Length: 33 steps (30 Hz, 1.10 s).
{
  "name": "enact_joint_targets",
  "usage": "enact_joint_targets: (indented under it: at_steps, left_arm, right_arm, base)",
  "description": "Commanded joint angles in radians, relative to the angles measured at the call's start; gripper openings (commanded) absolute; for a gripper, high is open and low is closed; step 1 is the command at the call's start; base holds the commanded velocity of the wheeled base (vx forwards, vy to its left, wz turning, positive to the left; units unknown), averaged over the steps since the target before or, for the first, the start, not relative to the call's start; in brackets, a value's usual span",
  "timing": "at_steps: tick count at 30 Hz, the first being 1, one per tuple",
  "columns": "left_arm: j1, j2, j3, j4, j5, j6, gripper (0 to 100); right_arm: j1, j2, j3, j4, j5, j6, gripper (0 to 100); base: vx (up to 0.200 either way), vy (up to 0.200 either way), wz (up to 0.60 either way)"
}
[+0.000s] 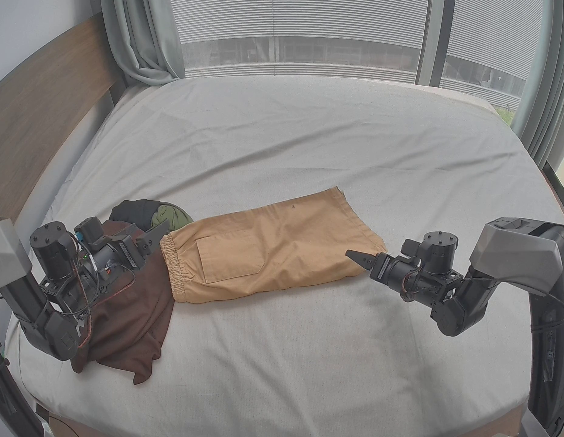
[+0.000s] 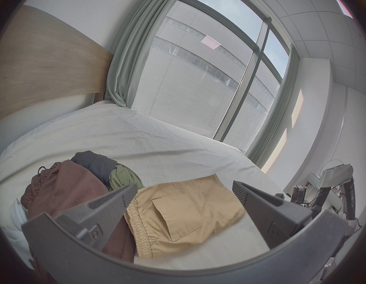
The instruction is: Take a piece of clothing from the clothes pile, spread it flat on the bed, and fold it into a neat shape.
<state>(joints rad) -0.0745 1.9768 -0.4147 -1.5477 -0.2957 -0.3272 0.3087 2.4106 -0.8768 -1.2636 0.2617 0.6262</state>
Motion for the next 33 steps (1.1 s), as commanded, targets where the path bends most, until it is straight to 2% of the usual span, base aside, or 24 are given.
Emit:
enact_joint_targets:
  at_steps: [1,19,24,33]
  left_arm:
    - [0.001,0.0,0.004,0.0,-0.002,-0.003,100]
    - [0.005,0.005,0.001,0.0,-0.005,-0.012,100]
    - [0.012,0.024,-0.001,0.0,-0.005,-0.01,100]
    - [0.018,0.02,-0.006,0.0,-0.005,-0.013,100]
  right_arm:
    - [0.004,0.059,-0.022,0.0,-0.004,0.001,100]
    - [0.038,0.193,-0.143,0.004,-0.038,0.009,100]
    - [0.092,0.252,-0.206,-0.007,-0.101,0.083,100]
    - [0.107,0.283,-0.274,-0.095,-0.105,0.161,100]
  base:
    - [0.0,0.0,0.0]
    - [0.0,0.0,0.0]
    - [0.0,0.0,0.0]
    - [0.0,0.0,0.0]
